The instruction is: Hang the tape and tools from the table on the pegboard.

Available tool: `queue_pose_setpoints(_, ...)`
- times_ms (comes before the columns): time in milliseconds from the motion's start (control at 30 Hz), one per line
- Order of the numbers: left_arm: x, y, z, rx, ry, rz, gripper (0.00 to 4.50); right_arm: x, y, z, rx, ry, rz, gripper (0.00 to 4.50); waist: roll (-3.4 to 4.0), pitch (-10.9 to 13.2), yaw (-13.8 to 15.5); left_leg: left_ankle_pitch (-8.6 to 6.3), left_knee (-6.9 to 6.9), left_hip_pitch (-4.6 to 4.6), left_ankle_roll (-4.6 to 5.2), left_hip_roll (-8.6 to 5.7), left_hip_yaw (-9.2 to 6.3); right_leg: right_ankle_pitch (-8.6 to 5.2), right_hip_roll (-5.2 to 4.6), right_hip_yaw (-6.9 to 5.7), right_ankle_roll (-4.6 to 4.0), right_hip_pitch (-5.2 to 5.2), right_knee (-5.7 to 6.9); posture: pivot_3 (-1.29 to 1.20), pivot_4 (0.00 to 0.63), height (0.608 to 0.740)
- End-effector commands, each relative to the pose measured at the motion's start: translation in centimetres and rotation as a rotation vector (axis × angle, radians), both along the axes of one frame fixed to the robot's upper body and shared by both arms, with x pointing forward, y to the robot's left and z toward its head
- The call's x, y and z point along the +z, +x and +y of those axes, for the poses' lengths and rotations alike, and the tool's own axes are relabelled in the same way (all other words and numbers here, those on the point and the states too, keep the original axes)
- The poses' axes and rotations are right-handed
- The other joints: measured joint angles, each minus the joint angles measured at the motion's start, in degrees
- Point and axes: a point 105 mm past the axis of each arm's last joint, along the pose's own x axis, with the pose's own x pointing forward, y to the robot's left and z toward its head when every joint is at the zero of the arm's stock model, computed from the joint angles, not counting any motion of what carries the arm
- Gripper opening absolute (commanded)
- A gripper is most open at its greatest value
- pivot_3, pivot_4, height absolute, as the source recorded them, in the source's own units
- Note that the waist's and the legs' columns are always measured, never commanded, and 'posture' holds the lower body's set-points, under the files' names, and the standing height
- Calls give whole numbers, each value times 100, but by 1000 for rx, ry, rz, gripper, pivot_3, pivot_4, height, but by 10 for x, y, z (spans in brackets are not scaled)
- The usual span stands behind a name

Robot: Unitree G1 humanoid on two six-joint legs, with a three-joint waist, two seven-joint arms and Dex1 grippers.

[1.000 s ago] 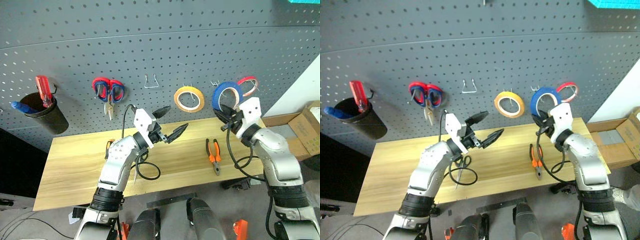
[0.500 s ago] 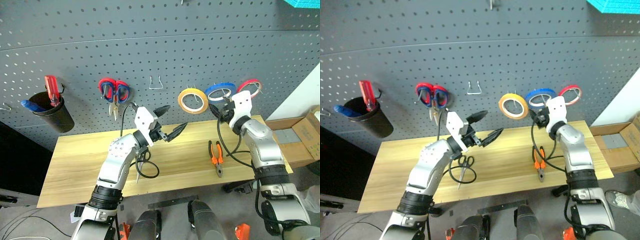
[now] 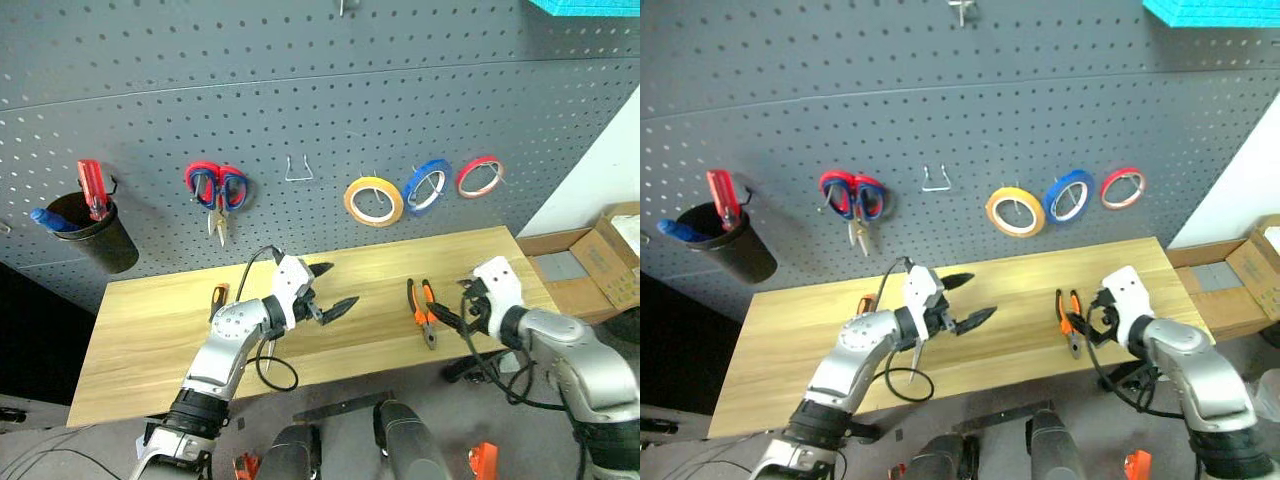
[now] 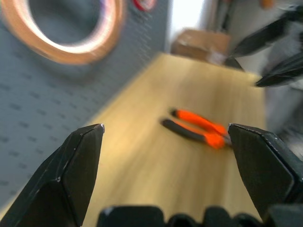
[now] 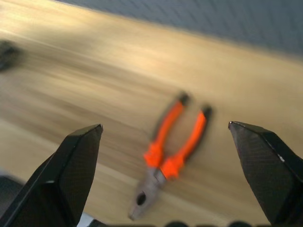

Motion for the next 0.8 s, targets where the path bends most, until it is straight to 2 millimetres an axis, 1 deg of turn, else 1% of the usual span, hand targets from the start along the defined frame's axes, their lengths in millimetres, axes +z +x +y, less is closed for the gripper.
queue_pose_setpoints(33,1,-10,2,-29,45,-19,4500,-14,14,-22,-196,-63,54,4430,-3,5,31,1,0,1,1,-1,0,0,-1,-1,0,2,0,-187,241,740)
queue_pose_setpoints(100,-1,-12,7,0,40,0,4500,-21,18,-24,-230,-51,95,4430,-5,8,73,0,0,-4,4,-1,-3,0,-1,-4,0,-4,-1,-171,246,740)
queue_pose_setpoints(167,-5,-18,12,0,55,11,4500,-26,19,-19,-219,-28,138,4430,-5,8,112,-4,-1,-17,10,-2,-4,16,-1,-4,-27,-21,0,-151,249,740)
queue_pose_setpoints(300,-6,-25,19,23,64,31,4500,-17,24,-6,-185,64,143,4430,-5,8,181,-16,-9,-26,23,-1,-3,18,-2,-3,-30,-37,0,-132,254,740)
queue_pose_setpoints(367,-6,-29,20,25,64,33,4500,-18,22,0,-159,71,168,4430,-3,9,195,-17,-12,-32,24,0,-2,18,-1,-2,-30,-47,0,-127,253,740)
queue_pose_setpoints(467,-5,-27,21,63,53,36,4500,-26,20,7,-151,90,223,4430,-4,9,228,-17,-13,-32,24,1,-3,17,-2,-4,-30,-45,-1,-116,251,740)
queue_pose_setpoints(633,-3,-27,22,82,48,33,4500,-38,22,8,-145,21,252,4430,-4,10,231,-17,-12,-31,24,0,-1,15,-2,-4,-27,-42,-4,-102,242,740)
queue_pose_setpoints(800,-1,-28,22,85,50,31,4500,-49,29,10,-149,-13,273,4430,-4,10,231,-17,-12,-31,24,0,0,16,-2,-4,-29,-44,-3,-92,237,740)
